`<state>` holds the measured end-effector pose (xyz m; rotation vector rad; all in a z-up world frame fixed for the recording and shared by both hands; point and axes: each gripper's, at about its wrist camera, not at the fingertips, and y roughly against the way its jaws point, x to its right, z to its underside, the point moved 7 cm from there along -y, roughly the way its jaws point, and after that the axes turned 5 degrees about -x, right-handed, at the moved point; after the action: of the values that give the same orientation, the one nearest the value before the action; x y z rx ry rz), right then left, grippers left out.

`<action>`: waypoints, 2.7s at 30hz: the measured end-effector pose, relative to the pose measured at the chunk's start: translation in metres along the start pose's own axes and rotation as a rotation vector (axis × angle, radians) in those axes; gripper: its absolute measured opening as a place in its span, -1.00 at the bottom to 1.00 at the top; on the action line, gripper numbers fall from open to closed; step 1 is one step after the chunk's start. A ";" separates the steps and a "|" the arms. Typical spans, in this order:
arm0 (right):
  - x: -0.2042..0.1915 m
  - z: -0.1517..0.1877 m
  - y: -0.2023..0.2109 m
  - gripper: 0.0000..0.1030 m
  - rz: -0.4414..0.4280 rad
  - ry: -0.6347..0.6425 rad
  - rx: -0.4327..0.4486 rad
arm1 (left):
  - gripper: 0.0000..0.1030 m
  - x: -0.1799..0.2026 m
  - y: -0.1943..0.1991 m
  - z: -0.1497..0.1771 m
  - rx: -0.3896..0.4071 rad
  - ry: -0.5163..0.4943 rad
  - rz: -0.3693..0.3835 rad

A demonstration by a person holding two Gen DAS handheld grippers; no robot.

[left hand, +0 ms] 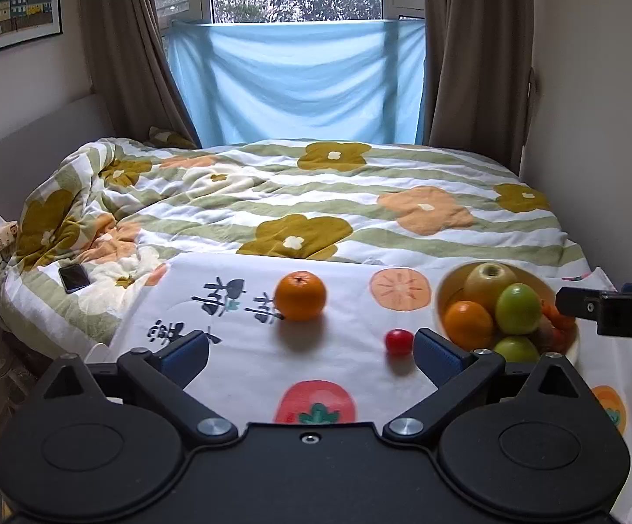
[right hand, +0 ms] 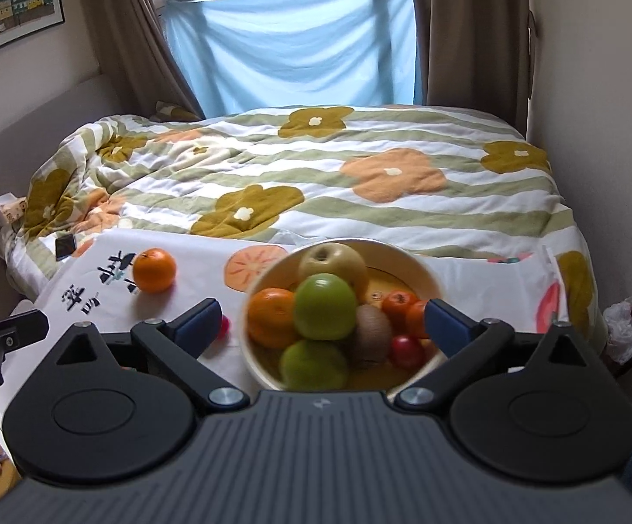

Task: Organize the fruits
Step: 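Move the left gripper to the last orange while the right gripper approaches the red tomato, then grasp the orange with the left gripper while the right gripper grasps the red tomato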

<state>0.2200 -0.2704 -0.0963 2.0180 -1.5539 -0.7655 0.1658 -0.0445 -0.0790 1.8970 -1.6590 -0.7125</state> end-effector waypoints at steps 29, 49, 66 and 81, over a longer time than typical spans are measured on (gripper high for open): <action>-0.113 0.036 -0.084 1.00 0.108 -0.226 -0.215 | 0.98 -0.064 -0.126 -0.066 -0.121 -0.297 0.279; -0.118 0.041 -0.159 0.78 0.168 -0.247 -0.279 | 0.43 -0.026 -0.232 -0.047 -0.311 -0.345 0.414; -0.121 0.031 -0.181 0.38 0.198 -0.186 -0.278 | 0.28 -0.023 -0.230 -0.039 -0.306 -0.402 0.432; -0.121 0.024 -0.173 -0.03 0.211 -0.168 -0.246 | 0.28 -0.041 -0.205 -0.040 -0.276 -0.369 0.415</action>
<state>0.3010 -0.1123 -0.2120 1.6203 -1.6429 -1.0068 0.3363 0.0221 -0.1874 1.2276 -1.9724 -1.0914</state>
